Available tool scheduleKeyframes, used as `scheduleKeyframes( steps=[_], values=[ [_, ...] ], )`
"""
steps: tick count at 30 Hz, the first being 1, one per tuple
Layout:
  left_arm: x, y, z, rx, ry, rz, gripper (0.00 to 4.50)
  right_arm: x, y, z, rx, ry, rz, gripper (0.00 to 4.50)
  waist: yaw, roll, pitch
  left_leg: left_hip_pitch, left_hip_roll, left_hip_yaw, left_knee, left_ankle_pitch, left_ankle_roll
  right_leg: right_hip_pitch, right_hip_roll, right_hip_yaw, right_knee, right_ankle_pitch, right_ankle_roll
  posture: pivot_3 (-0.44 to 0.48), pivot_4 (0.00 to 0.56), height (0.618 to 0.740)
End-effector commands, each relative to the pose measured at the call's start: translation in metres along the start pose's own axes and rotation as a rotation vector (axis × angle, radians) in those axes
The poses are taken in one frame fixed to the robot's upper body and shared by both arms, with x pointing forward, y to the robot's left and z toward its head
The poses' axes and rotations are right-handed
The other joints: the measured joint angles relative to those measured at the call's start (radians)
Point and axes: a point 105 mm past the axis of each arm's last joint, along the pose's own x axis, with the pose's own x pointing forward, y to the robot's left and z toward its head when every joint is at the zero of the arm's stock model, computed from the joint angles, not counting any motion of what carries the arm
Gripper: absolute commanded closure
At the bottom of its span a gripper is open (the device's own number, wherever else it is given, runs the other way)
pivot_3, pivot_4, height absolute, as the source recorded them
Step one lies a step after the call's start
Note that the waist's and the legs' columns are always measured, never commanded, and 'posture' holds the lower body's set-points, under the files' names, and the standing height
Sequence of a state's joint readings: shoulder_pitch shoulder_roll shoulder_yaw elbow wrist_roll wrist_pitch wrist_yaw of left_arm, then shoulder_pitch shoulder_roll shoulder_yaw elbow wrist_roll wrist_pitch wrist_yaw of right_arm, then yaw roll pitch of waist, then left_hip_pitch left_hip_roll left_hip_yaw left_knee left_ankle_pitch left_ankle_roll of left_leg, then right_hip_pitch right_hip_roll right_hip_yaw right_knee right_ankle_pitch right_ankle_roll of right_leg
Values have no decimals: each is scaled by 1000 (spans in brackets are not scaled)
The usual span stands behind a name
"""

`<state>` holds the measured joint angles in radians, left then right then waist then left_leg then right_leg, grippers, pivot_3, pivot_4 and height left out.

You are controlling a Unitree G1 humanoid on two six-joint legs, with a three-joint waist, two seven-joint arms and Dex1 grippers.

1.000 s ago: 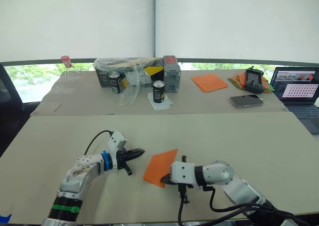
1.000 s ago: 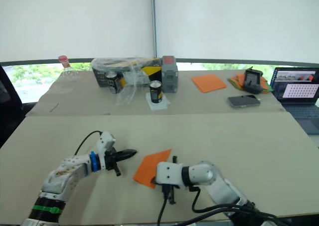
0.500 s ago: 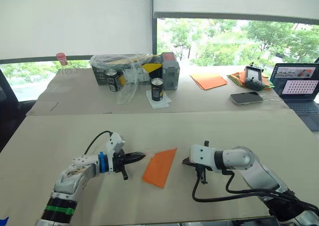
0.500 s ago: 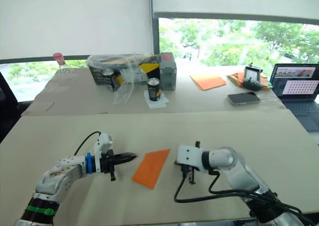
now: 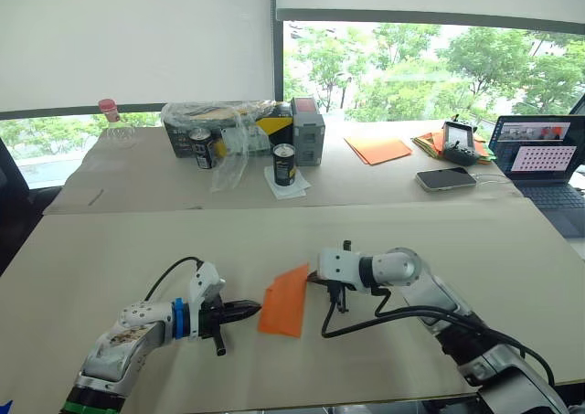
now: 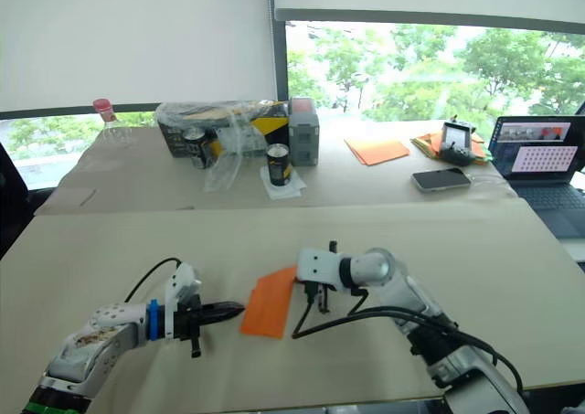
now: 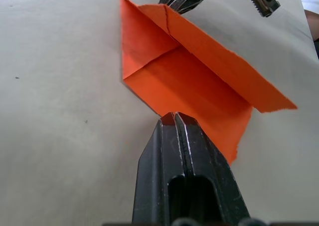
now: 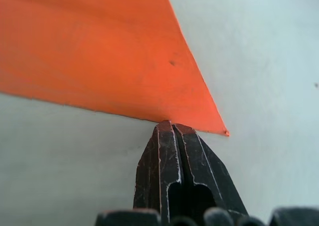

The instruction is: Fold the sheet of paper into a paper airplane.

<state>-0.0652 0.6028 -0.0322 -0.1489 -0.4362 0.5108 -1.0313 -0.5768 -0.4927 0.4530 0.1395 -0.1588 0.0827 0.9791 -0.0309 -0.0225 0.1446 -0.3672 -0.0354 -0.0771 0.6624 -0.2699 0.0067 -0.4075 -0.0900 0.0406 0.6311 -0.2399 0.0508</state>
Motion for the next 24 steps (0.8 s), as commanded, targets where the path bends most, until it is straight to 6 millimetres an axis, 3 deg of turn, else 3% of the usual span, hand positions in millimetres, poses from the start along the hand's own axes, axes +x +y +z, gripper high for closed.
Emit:
scheduleKeyframes(
  steps=[1, 13, 20, 24],
  values=[
    [-4, -2, 10, 27, -27, 11, 4492, 9, -1, -3, -15, 12, 14, 4500, -1, 0, 0, 0, 0, 0, 0, 0, 0, 0, 0, 0, 0, 0, 0, 0, 150, 740],
    [2, 5, 11, 42, -32, 29, 4492, 16, -5, 1, 8, -27, -17, 4500, -10, 0, 0, 0, 0, 0, 0, 0, 0, -1, 0, 0, 1, 0, 0, 0, 150, 740],
    [2, 19, 28, 75, -106, 60, 4492, -22, -20, 5, 53, -41, -135, 4500, 12, 1, 0, -3, -2, 0, 0, 0, 0, -4, -2, 0, 1, 0, 0, 0, 150, 740],
    [0, 20, 30, 90, -102, 28, 4492, -47, -15, 14, 134, -83, -162, 4500, 17, 1, 0, -14, -3, 1, 0, 3, -4, -16, -3, 1, 2, 1, 0, 0, 150, 740]
  ],
)
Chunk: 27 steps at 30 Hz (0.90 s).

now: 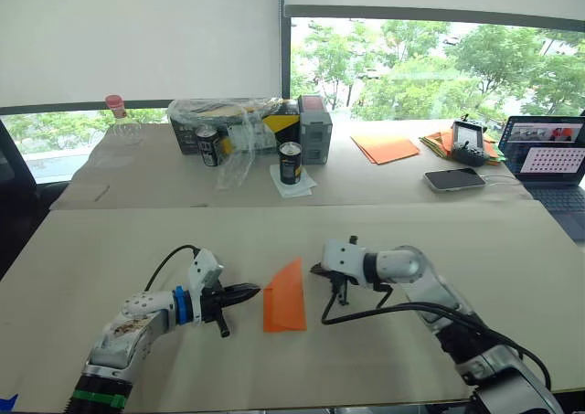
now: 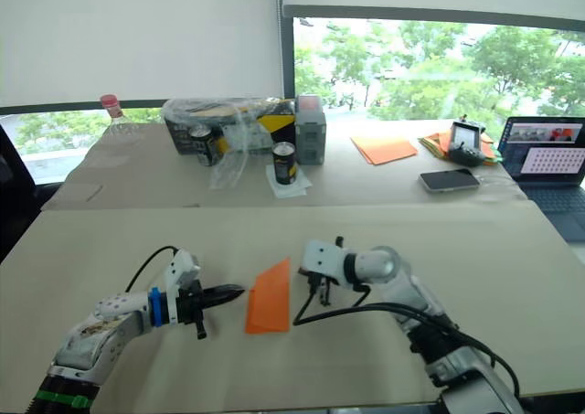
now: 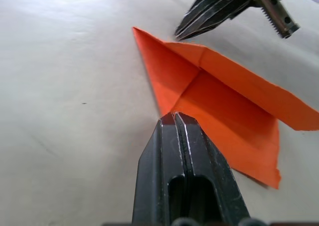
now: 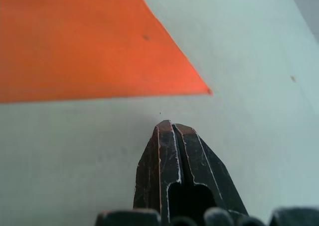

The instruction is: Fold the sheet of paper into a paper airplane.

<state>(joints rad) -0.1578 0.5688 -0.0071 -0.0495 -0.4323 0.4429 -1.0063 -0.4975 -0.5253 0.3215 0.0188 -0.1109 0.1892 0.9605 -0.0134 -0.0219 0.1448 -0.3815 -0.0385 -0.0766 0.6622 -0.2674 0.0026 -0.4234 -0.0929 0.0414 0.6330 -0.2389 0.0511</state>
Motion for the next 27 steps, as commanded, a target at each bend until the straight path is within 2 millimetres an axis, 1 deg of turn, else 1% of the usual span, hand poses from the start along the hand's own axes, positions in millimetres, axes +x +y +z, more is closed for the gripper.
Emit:
scheduleKeyframes(
  steps=[1, 4, 7, 9, 11, 12, 13, 15, 17, 20, 21, 22, 23, 25, 27],
  values=[
    [-1, -3, 10, 44, -15, -50, 4492, -22, -1, 21, 51, -77, -28, 4500, 0, 0, 0, -1, 0, 0, 0, 0, 0, -1, 0, 0, 0, 0, 0, 0, 150, 740],
    [1, -3, 10, 55, -8, -59, 4492, -30, 9, 20, 137, -79, -35, 4500, -1, 0, 0, -1, 1, 0, 0, 0, 0, -1, 1, -1, 0, 0, 0, 0, 150, 740],
    [2, -1, 13, 58, -12, -59, 4492, -33, 15, 19, 176, -71, -29, 4500, -2, 0, 0, -1, 1, 0, 0, 0, 0, 0, 1, 0, 0, 0, -1, 0, 150, 740],
    [3, 7, 22, 68, -29, -34, 4492, -39, 22, 21, 214, -81, -24, 4500, -1, 0, 0, 0, 1, 0, 0, 0, 0, 0, 1, 0, 1, 1, -1, 0, 150, 740],
    [4, 11, 34, 68, -47, -47, 4492, -45, 29, 22, 231, -80, -30, 4500, 5, 0, 0, -1, 1, -1, 1, 1, 0, 1, 1, -1, 1, 1, -1, 0, 150, 740],
    [4, 9, 43, 14, -65, -81, 4492, -47, 30, 21, 219, -67, -34, 4500, 8, 0, 0, -1, 1, -2, 1, 1, -1, 0, 2, -2, 1, 1, -1, 0, 150, 740],
    [5, 8, 49, -26, -76, -108, 3957, -49, 31, 21, 210, -57, -37, 4500, 7, 0, 0, -1, 1, -2, 2, 1, -1, 1, 2, -3, 2, 1, -1, 0, 150, 740],
    [7, 10, 62, -69, -83, -119, 3312, -50, 33, 21, 205, -45, -37, 4500, 2, -1, 0, -2, 0, -1, 3, 1, 0, 1, 1, -2, 3, 1, -1, 0, 150, 740],
    [11, 21, 80, -155, -118, -81, 2658, -51, 35, 22, 203, -43, -43, 4500, 1, -1, 1, -2, -1, -1, 6, 1, 0, 1, 2, -2, 5, 0, 0, 0, 150, 740],
    [12, 29, 101, -271, -137, -62, 1674, -53, 38, 27, 190, -55, -36, 4500, 0, -2, 1, -1, -1, -2, 8, 1, 0, 1, 3, -3, 8, 0, 0, 0, 150, 740],
    [10, 28, 105, -378, -92, -109, 1351, -56, 41, 31, 187, -77, -24, 4500, -2, -2, 1, -1, -1, -2, 8, 1, 0, 1, 3, -3, 9, 0, 0, 0, 150, 740],
    [7, 25, 108, -456, -60, -146, 1351, -57, 43, 35, 186, -93, -16, 4500, -3, -3, 2, -1, -1, -2, 8, 1, 0, 1, 3, -3, 9, 0, 0, 0, 150, 740],
    [5, 25, 106, -479, 4, -144, 1351, -59, 43, 37, 185, -102, -14, 4500, -7, -3, 2, -1, -1, -2, 9, 1, 0, 1, 3, -3, 11, 0, 1, 0, 150, 740],
    [3, 16, 93, -559, 217, -187, 1351, -62, 43, 38, 172, -108, -24, 4500, -15, -3, 2, 0, -1, -2, 10, 1, 0, 1, 4, -3, 11, 0, 1, 0, 150, 740],
    [3, 11, 88, -654, 335, -221, 1351, -63, 41, 38, 148, -100, -36, 4500, -19, -3, 2, 0, -2, -2, 12, 1, 0, 1, 4, -2, 13, -2, 3, 0, 150, 740]
  ],
)
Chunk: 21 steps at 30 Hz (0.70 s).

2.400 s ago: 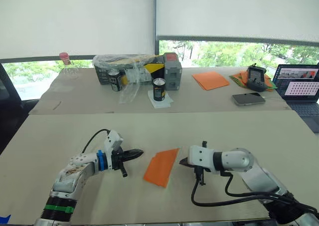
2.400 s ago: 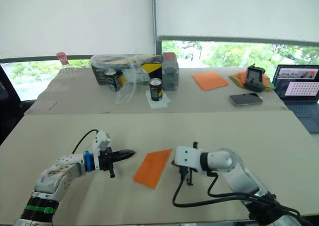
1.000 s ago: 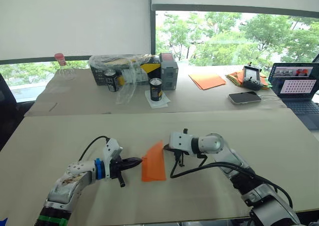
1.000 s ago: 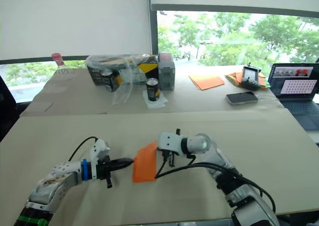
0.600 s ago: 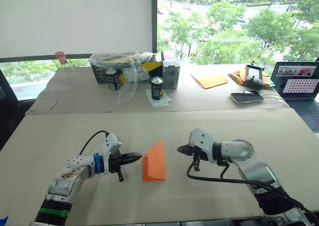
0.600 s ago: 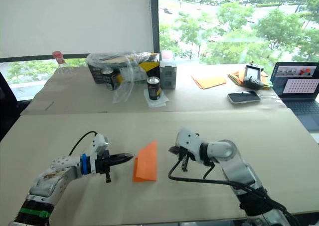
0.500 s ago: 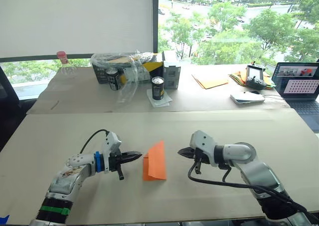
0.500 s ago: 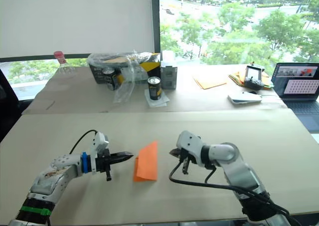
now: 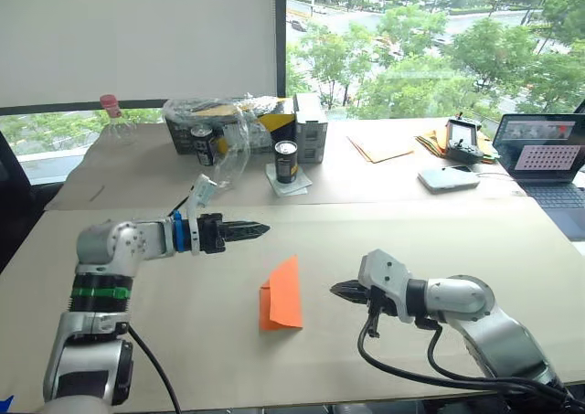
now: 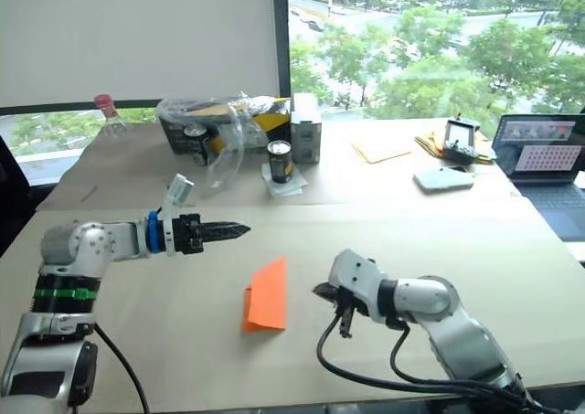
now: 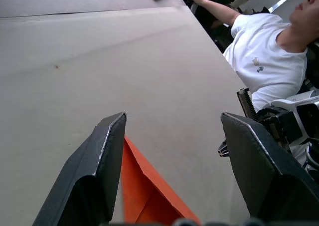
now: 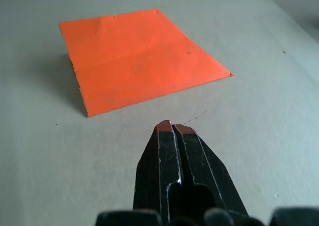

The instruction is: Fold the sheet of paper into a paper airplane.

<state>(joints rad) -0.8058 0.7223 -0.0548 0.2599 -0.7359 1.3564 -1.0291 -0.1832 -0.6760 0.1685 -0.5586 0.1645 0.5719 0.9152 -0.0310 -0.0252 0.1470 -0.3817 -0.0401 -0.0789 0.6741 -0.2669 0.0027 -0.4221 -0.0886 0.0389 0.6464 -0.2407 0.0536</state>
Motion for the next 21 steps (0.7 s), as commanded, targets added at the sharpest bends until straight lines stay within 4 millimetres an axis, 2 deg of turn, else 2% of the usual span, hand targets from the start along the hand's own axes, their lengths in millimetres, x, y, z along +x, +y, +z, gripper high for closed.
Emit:
scheduleKeyframes(
  steps=[1, 5, 9, 16, 19, 21],
  values=[
    [9, -6, -12, -162, 166, -59, 1351, -7, -6, 12, -74, -26, -38, 4500, 0, 0, 0, 0, 0, 0, 0, 0, 0, 0, 0, 0, 0, 0, 0, 0, 150, 740],
    [30, 9, -19, -182, 296, 21, 1351, -7, -8, 7, -80, -7, -58, 4500, 12, 0, 0, -1, -1, 1, 4, 0, 0, 1, -1, 0, 0, 0, 0, 0, 150, 740],
    [48, 6, -17, -171, 342, -18, 1351, -8, -10, 6, -80, 2, -87, 4500, 15, -2, 1, -4, -1, 0, 4, 0, 0, -1, -1, 0, 0, 0, 0, 0, 150, 740],
    [67, 9, -13, -141, 374, -24, 1351, -9, -10, 1, -73, 22, -118, 4500, 15, -2, 2, -4, -1, 1, 5, 0, 0, -1, -1, 0, -1, 0, 0, 0, 150, 740],
    [71, 14, -21, -132, 420, -8, 2045, -9, -12, 2, -80, 27, -132, 4500, 13, -3, 2, -4, -1, 1, 5, 0, 1, -1, -1, 0, -1, 0, 0, 0, 150, 740],
    [73, 14, -26, -123, 453, -10, 2800, -10, -14, -2, -86, 53, -143, 4500, 15, -3, 2, -4, -1, 1, 5, 0, 1, -1, -1, 0, 0, 0, 0, 0, 150, 740]
  ],
)
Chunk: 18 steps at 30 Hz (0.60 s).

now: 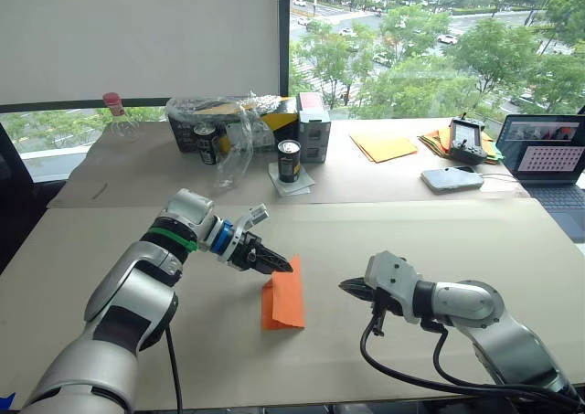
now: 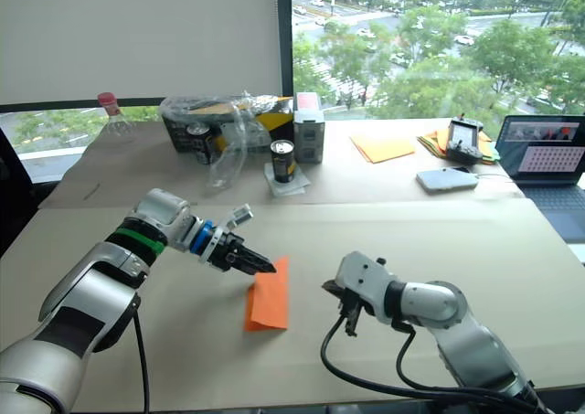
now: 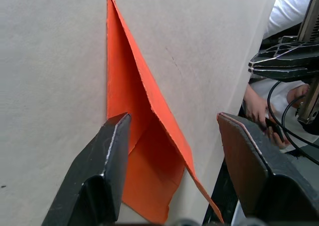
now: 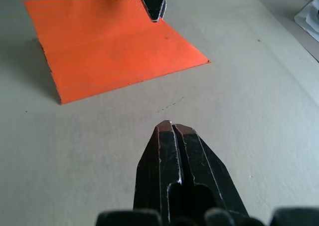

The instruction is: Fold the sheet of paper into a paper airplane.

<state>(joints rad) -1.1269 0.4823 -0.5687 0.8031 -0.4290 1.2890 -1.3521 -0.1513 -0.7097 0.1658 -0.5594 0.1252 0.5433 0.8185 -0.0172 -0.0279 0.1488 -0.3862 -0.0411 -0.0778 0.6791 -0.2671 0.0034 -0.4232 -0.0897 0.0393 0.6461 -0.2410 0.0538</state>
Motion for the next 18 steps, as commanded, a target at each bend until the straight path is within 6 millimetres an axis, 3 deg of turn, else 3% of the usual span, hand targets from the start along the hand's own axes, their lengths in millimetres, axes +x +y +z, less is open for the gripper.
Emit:
scheduleKeyframes(
  steps=[1, 5, 12, 18],
  values=[
    [1, -3, 1, 31, 28, -1, 3135, -4, -6, 4, -61, 19, -38, 4500, 1, 0, 0, 0, 0, 0, 0, 0, 0, 0, 0, 0, 0, 0, 0, 0, 150, 740],
    [-1, -5, 7, -10, -14, -10, 4485, -3, -7, 3, -55, 17, -40, 4500, 2, 0, 0, 0, 0, 0, 1, 0, 0, 0, 0, 0, 0, 0, 0, 0, 150, 740],
    [-35, -10, 27, -152, -251, -45, 4485, 1, -6, 3, -63, 16, -26, 4500, -2, -2, 1, 0, 0, -1, 1, 0, 0, 0, 0, 0, 1, 0, 0, 0, 150, 740],
    [-38, 6, 12, -363, -356, -24, 4485, 4, -10, 5, -80, 16, -12, 4500, 0, -2, 1, 1, 0, -1, 1, 0, 0, 0, -1, 0, 2, 0, 0, 0, 150, 740]
  ],
)
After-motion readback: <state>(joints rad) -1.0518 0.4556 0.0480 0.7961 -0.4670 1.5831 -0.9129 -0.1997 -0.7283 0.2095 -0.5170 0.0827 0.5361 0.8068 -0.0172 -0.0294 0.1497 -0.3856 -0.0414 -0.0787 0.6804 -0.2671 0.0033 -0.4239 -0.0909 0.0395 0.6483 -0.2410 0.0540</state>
